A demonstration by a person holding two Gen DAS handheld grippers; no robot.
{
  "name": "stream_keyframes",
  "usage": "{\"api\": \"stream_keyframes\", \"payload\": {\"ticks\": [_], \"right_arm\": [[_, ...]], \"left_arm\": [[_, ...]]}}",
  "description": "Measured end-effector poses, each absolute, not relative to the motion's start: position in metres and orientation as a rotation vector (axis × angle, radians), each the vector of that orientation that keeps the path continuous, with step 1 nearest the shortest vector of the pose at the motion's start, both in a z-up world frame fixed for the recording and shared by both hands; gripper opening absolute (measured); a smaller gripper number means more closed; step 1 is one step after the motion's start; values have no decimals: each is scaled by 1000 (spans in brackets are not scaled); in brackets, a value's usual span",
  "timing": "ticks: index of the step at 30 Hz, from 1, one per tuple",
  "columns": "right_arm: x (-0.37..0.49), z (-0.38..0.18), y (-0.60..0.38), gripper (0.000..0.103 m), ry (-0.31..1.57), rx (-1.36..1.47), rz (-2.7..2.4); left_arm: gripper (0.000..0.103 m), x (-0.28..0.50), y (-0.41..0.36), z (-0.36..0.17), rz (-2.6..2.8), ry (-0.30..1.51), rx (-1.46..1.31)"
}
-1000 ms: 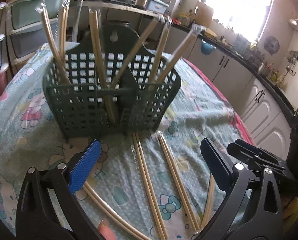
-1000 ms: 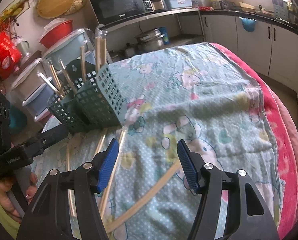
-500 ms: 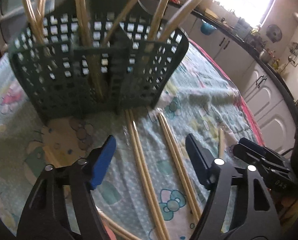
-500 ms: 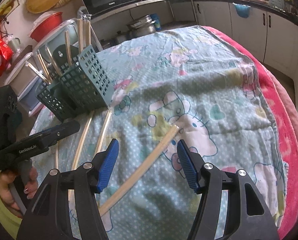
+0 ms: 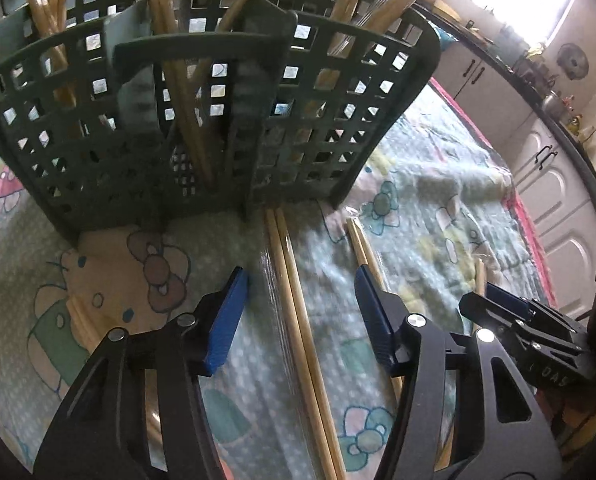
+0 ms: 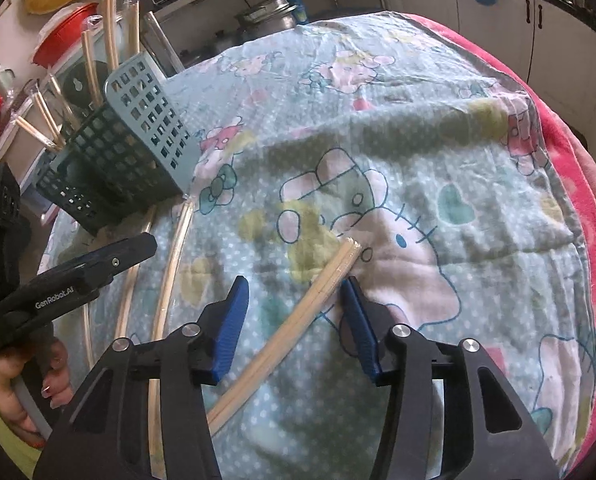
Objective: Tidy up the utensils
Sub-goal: 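Lower the right tool onto a loose chopstick while the left tool lowers onto another, then close the right tool on its chopstick and lift while the left tool does the same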
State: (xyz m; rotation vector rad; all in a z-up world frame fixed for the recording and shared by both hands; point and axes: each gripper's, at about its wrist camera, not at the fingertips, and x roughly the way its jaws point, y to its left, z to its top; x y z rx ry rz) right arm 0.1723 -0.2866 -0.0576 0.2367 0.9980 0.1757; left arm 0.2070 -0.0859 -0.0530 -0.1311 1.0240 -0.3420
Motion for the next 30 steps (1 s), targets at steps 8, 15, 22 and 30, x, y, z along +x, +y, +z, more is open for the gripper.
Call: {"api": "stream_keyframes", "payload": {"ticks": [8,15,22,30], "right_arm": [[173,-61,-289,28,976,195,153],[171,-62,-299,16,956,244,163],[169,-52,-303,11,933,338,231],[161,-25,-294,9,849,337,300]], "left_arm": [[31,221,-105,-55,-230,1010,-13],[20,219,-119,-56,-204,968,63],[11,219,-103,-51,-245,989,-19],[9,212,-82,-43,-303,1007,-110]]}}
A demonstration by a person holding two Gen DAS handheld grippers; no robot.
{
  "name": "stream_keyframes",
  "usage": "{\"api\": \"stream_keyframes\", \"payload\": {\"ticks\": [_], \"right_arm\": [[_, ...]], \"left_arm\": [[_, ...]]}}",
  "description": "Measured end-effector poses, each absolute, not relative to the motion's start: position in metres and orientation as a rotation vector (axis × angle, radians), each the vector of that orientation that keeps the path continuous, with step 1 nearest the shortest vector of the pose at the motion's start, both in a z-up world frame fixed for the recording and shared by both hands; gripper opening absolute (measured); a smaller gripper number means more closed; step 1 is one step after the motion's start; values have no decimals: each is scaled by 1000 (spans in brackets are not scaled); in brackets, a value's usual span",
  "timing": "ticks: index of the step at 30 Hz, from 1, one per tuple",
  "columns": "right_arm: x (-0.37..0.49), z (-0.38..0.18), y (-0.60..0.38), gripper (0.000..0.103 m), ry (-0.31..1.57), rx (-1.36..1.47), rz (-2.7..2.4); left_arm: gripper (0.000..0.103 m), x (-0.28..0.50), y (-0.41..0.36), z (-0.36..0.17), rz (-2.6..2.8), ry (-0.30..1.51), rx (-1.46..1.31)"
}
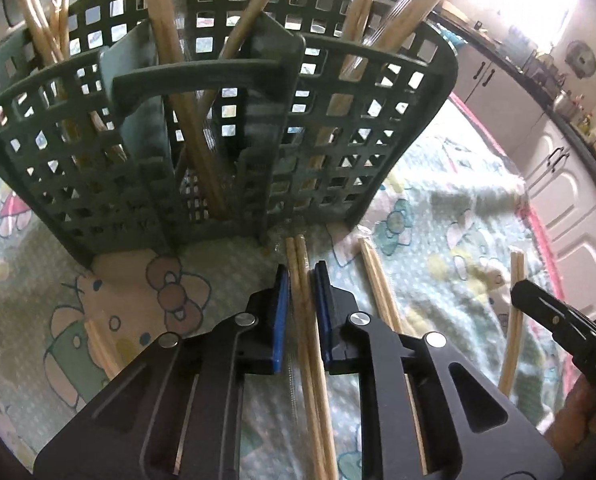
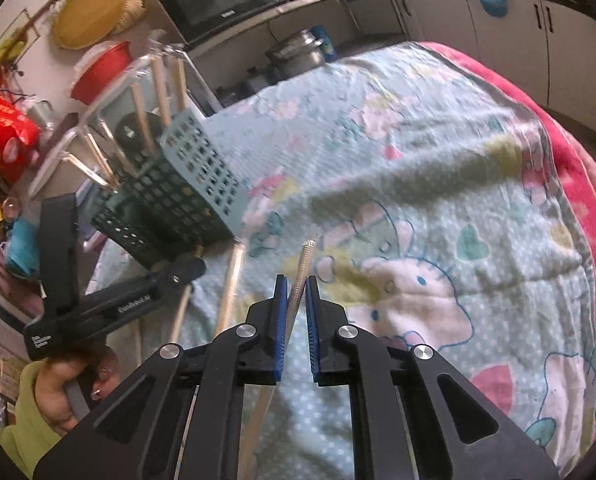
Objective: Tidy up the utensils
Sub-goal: 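Close the right tool on its chopstick and lift while the left tool does the same, then carry the right tool's chopstick over the caddy while the left tool carries its own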
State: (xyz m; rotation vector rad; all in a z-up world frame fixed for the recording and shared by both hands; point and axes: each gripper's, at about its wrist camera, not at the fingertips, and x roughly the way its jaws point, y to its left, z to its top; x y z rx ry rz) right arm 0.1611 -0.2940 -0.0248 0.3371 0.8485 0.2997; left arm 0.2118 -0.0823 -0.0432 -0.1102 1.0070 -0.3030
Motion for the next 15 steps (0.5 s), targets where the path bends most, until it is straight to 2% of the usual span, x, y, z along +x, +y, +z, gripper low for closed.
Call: {"api": "stream_keyframes", "payload": {"ticks": [3,10,15], "right_arm": [[162,-20,-292,9,834,329,311],[158,-11,-287,8,817,316,324],[155,-3,-282,8,794,303,338]], "left_arm": [[4,208,-78,-40,-313,1004,-115],[4,206,-64,-36,-336,996,-141],[3,189,-48,-13,-352,939,-171]]}}
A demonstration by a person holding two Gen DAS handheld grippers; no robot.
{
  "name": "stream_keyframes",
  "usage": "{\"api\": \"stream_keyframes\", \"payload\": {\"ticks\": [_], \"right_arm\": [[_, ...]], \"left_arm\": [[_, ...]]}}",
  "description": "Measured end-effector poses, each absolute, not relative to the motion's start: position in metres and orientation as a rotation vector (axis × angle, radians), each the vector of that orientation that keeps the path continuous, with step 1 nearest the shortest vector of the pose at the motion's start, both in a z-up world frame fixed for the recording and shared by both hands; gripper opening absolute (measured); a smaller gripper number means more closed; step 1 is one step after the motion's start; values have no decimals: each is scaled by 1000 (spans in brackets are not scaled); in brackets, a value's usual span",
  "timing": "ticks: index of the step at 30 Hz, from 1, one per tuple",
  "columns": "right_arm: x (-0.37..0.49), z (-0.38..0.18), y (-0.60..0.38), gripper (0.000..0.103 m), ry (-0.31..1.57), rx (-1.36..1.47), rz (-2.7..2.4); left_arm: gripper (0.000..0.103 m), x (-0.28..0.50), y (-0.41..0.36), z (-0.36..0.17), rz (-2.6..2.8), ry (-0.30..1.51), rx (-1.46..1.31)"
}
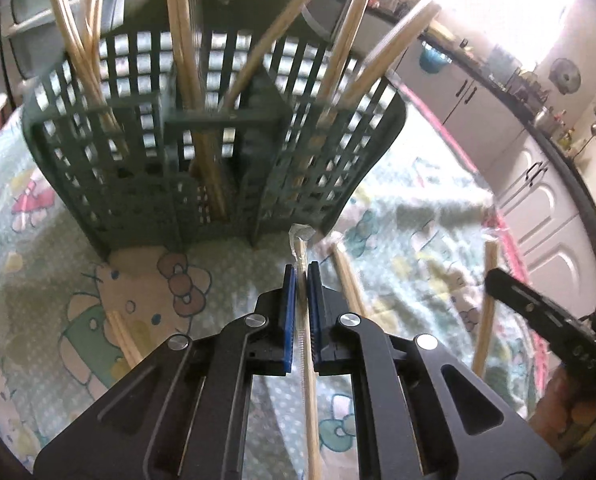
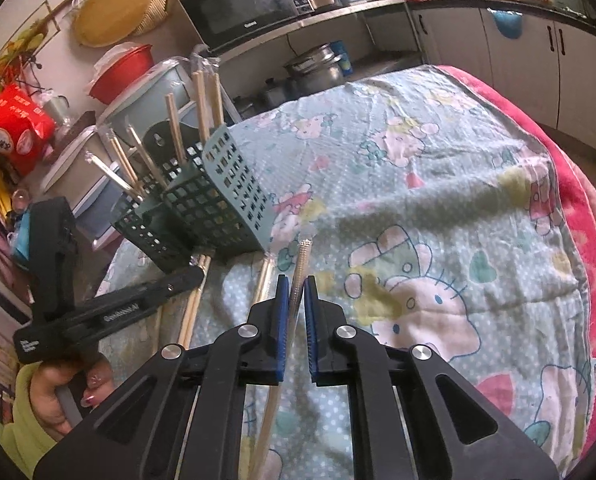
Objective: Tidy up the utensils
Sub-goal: 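Carry the right tool's chopstick over the caddy while the left tool carries its own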
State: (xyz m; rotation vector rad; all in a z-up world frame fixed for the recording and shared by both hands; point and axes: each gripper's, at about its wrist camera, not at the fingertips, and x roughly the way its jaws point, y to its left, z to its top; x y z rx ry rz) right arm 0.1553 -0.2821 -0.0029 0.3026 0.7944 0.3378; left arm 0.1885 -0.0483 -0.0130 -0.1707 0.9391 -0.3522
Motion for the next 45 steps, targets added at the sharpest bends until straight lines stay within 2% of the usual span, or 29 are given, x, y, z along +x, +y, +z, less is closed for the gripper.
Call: {"api": "stream_keyframes", "payload": {"ticks": [16,24,45], "right_arm": [[152,60,-251,6,643,224,450],[152,92,-237,6,560,198,493],[160,156,-207,6,374,165,549]], "left_arm": [[3,165,-9,70,-360,685,-226],[3,166,-16,110,-346,573,-237],[3,156,10,188,-284,369,-224]]}}
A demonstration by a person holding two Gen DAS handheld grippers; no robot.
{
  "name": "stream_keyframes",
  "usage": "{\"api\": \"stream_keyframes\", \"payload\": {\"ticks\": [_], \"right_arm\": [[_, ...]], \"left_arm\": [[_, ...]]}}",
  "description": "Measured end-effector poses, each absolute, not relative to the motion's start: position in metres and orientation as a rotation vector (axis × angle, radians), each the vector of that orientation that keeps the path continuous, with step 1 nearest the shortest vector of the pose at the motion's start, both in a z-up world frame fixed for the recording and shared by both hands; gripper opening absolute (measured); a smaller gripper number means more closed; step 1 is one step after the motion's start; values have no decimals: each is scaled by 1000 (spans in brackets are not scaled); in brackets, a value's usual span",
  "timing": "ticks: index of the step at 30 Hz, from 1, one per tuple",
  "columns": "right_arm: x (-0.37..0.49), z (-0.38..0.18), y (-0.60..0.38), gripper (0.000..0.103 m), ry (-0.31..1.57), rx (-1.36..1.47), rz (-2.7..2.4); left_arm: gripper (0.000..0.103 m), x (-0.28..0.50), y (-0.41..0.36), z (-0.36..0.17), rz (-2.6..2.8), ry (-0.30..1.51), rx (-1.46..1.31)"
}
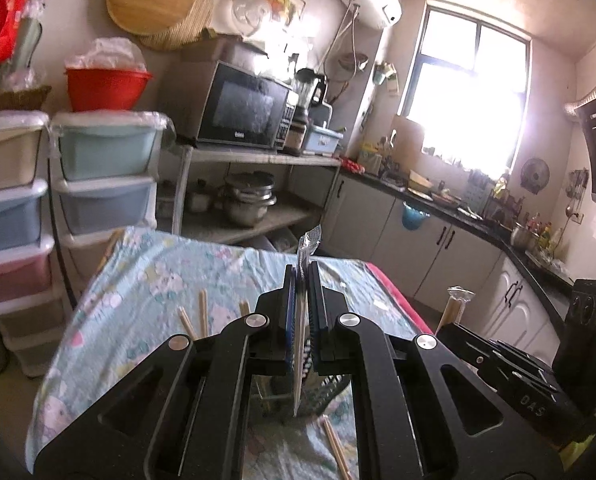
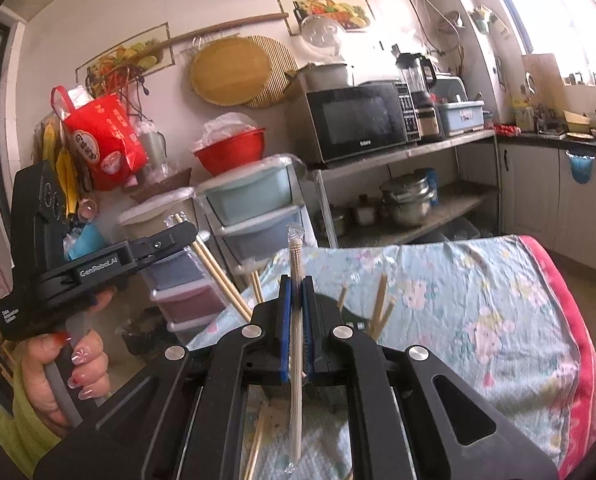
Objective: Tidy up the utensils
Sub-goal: 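Carry the right tool's chopstick over the caddy while the left tool carries its own, then lower the right tool's chopstick into the caddy and open while the left tool releases its own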
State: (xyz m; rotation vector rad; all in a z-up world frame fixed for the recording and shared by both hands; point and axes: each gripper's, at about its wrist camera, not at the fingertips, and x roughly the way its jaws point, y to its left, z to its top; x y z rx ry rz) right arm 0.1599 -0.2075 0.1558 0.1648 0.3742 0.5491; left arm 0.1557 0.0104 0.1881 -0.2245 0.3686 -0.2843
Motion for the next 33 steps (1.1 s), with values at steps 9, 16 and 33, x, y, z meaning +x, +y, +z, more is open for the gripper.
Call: {"api": "stream_keyframes", "payload": {"ticks": [9,16,33], "right_arm": [[174,179,-202,6,306,176,555],[187,192,-193,6,252,151,532],[232,174,-179,6,220,129,445]], "left_arm": [[3,154,26,208,-249,313,-222],[3,155,39,214,-211,289,-230],[3,178,59,190,-144,325,-255]]}}
